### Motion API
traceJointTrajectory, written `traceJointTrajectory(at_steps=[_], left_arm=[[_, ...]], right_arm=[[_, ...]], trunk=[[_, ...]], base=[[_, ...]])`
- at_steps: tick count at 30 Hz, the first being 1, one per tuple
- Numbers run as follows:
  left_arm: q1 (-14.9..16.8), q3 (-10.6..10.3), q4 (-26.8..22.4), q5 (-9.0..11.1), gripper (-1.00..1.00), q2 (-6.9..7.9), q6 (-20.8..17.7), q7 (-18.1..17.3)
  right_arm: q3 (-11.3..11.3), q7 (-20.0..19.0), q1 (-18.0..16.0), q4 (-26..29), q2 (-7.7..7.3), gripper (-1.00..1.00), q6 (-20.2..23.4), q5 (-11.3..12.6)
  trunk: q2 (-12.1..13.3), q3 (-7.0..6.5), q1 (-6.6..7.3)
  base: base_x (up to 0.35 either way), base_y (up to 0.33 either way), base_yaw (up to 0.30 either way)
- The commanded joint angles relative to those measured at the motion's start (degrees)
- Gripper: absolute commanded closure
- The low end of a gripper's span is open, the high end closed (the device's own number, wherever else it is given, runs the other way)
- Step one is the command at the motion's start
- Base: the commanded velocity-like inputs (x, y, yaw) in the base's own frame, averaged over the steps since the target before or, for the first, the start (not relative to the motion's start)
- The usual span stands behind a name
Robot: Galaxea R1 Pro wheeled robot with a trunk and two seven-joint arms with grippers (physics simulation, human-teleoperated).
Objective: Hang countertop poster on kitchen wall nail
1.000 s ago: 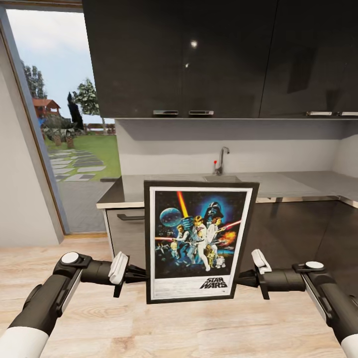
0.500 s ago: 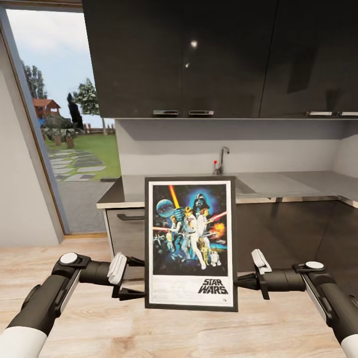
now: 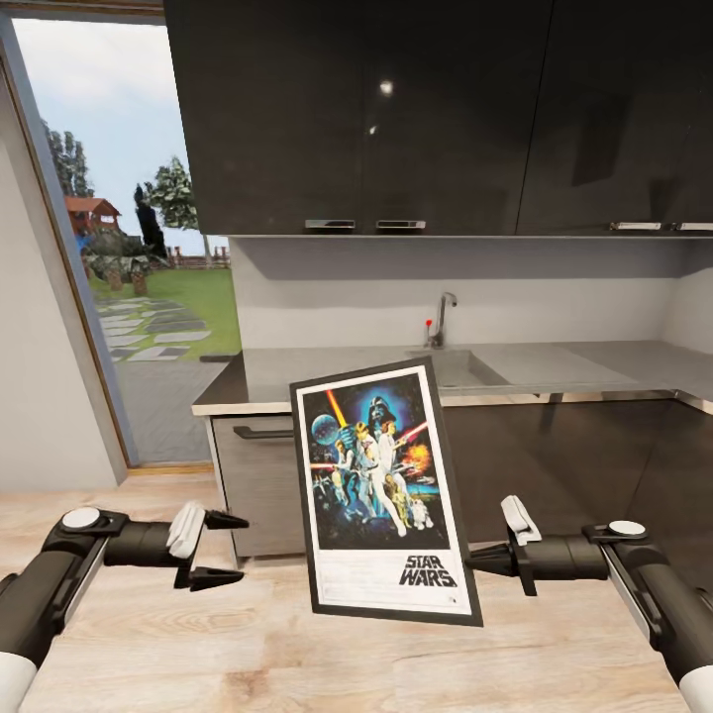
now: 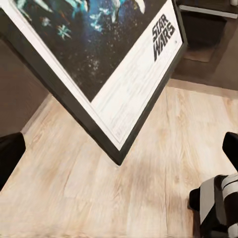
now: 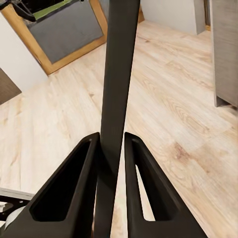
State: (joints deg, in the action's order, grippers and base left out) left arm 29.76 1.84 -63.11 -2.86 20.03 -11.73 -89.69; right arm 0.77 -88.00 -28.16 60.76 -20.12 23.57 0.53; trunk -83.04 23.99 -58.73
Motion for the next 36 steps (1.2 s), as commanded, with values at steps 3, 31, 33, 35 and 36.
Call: traceJointTrajectory(at_steps=[3,31,33,35,36], left_arm=[[0.04,0.78,4.59,-0.25,-1.00,1.71,-0.10,-0.31],[-2.83,16.77,61.05,3.88,-1.00,3.18,25.75,4.90],[-3.71,16.86,61.29,5.31,-1.00,3.17,25.80,5.72],[-5.81,16.92,61.54,7.53,-1.00,3.17,25.83,6.59],[-6.20,16.93,61.57,8.09,-1.00,3.17,25.82,6.72]], right_arm=[[0.09,-0.33,-0.02,0.03,-0.01,1.00,0.78,0.08],[0.34,0.56,0.63,-0.10,0.01,1.00,-5.81,-0.17],[0.35,1.09,0.64,-0.05,0.00,1.00,-5.91,-0.15],[0.45,1.91,0.65,0.81,0.00,1.00,-5.94,-0.01],[0.47,2.02,0.65,1.04,-0.01,1.00,-5.93,-0.01]], trunk=[[-0.04,0.07,0.00],[-0.04,0.07,0.00],[-0.04,0.07,0.00],[-0.04,0.07,0.00],[-0.04,0.07,0.00]], base=[[0.000,0.000,0.000],[0.000,0.000,0.001],[0.000,0.000,0.076],[0.000,0.000,0.188],[0.000,0.000,0.225]])
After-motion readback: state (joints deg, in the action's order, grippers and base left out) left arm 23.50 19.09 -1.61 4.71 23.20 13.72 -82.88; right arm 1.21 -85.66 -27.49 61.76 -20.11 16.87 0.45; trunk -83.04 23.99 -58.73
